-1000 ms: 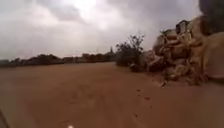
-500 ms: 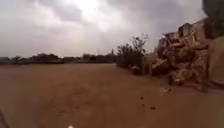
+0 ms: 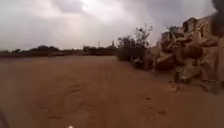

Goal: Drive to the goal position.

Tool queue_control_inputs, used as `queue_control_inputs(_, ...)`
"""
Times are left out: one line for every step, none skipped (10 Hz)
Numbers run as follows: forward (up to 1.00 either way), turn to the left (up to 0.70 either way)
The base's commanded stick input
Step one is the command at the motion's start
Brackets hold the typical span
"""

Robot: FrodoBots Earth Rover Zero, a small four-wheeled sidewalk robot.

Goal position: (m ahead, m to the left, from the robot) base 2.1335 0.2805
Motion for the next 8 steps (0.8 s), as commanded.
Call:
queue_control_inputs(0.50, 0.00)
queue_control_inputs(0.50, 0.00)
queue_control_inputs(0.50, 0.00)
queue_control_inputs(0.50, 0.00)
queue_control_inputs(0.50, 0.00)
queue_control_inputs(0.50, 0.00)
queue_control_inputs(0.50, 0.00)
queue_control_inputs(0.50, 0.00)
